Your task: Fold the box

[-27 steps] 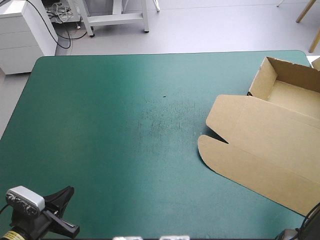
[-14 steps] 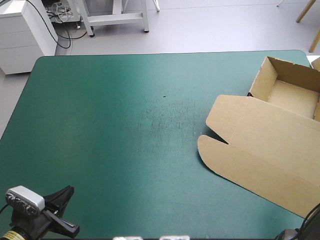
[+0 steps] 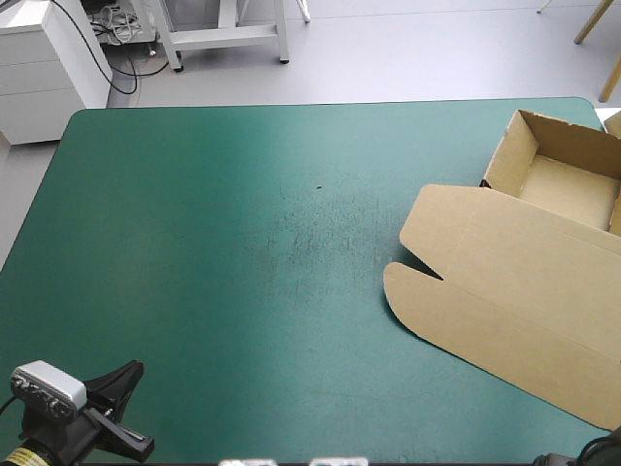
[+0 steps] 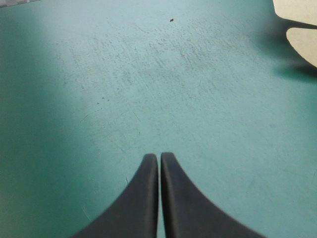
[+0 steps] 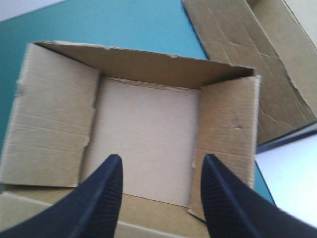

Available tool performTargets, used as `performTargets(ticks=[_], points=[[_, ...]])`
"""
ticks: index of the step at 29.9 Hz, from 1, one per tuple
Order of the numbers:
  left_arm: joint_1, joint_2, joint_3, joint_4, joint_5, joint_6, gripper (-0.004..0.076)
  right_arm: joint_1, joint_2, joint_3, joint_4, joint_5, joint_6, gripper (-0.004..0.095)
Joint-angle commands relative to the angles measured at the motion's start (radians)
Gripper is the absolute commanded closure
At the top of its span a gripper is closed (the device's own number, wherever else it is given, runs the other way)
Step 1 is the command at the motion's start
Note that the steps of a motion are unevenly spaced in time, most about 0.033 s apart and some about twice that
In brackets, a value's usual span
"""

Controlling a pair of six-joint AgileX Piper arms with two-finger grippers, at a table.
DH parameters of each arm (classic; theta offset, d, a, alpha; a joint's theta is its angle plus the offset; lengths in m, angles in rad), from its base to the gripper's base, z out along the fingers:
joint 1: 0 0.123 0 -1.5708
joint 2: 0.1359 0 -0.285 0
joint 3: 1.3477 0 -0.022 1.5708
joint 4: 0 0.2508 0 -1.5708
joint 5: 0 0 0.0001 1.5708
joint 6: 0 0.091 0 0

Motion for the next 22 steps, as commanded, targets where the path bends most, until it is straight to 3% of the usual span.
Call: performTargets(ticks=[1, 5, 13, 22], points=[[-0.005, 0.013, -0.022, -0.011, -0.070, -0.008, 0.0731, 0.096, -0.127, -0.031, 0.019, -0.031, -0.009, 0.0591], [-0.005, 0.013, -0.022, -0.011, -0.070, -0.008, 0.0731, 0.264, -0.227, 0.040, 0.007, -0.031, -0.009, 0.0921], [-0.005, 0.013, -0.022, -0.011, -0.070, -0.008, 0.0731, 0.556, -0.442, 0.306, -0.129, -0.036, 0.024, 0.0926], [-0.005, 0.013, -0.022, -0.011, -0.070, -0.008, 0.0731, 0.636, -0.774, 0.717, -0.104, -0.221, -0.017, 0.0928]])
